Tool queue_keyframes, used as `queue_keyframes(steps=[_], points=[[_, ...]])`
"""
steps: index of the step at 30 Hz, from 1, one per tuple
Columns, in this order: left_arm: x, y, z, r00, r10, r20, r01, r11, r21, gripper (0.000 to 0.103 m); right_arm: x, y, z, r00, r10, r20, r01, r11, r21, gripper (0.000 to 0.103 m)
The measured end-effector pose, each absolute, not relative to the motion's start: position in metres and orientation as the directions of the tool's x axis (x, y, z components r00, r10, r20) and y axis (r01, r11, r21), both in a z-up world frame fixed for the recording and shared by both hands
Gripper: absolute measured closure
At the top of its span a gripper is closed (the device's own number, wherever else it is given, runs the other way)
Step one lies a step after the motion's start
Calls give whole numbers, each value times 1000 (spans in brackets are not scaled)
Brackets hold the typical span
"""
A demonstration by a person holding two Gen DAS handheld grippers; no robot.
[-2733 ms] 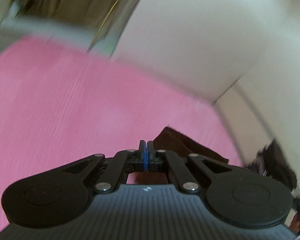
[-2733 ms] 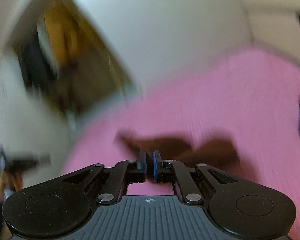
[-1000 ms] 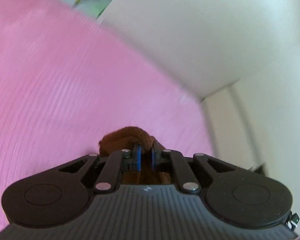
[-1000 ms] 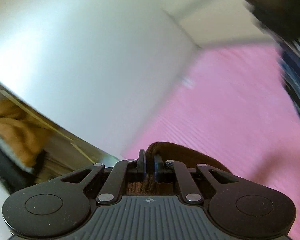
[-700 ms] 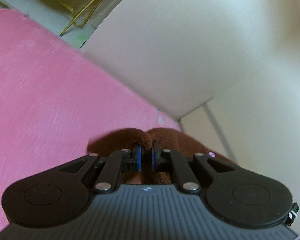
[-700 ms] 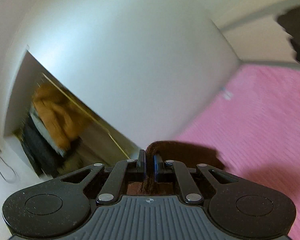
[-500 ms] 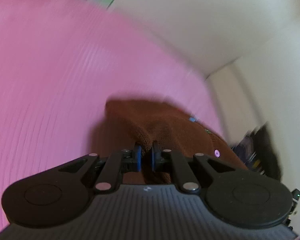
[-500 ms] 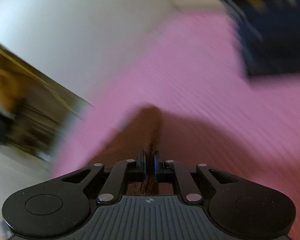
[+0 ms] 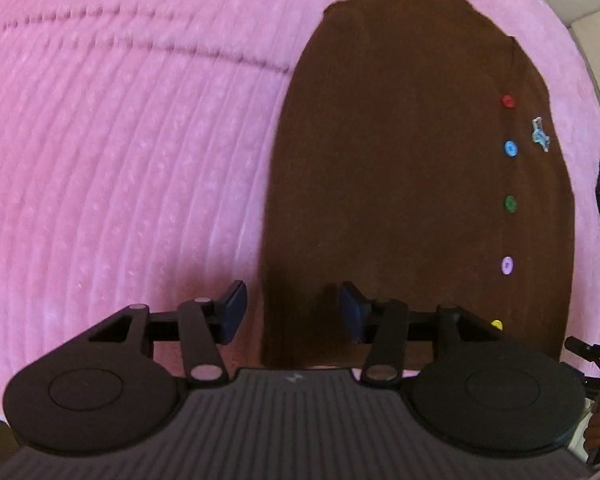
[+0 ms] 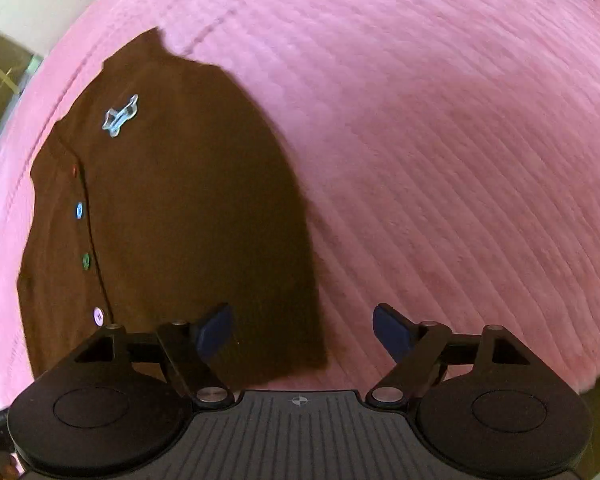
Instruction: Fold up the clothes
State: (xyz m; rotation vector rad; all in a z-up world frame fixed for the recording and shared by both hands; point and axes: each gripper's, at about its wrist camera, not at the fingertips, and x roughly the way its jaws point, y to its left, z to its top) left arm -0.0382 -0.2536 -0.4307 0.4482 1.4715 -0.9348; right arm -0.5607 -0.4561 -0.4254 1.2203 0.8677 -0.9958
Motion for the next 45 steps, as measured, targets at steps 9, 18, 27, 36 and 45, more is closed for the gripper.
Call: queue_keyframes(steps=[9, 18, 27, 36, 45], points=[[-38, -249, -448, -152, -268, -951, 757, 587, -286, 97, -536, -464, -449, 295, -125, -947, 955, 59, 290, 97], [-30, -208, -419, -180, -295, -938, 773, 547, -320, 98, -555, -451, -425, 327, -100, -940, 944, 78, 320, 97], [-36, -181, -435, -132, -121, -984, 781, 598, -178, 77, -546, -436, -441, 152, 48, -987, 971, 178, 159, 26], [-17, -264, -390, -12, -325, -946, 876, 453, -167, 82, -476, -501, -406, 251, -213, -944, 921, 353, 165, 26], [19, -346, -449, -81, -426, -901, 905, 347, -245, 87, -443, -528, -423, 299, -185, -936, 906, 363, 217, 26]])
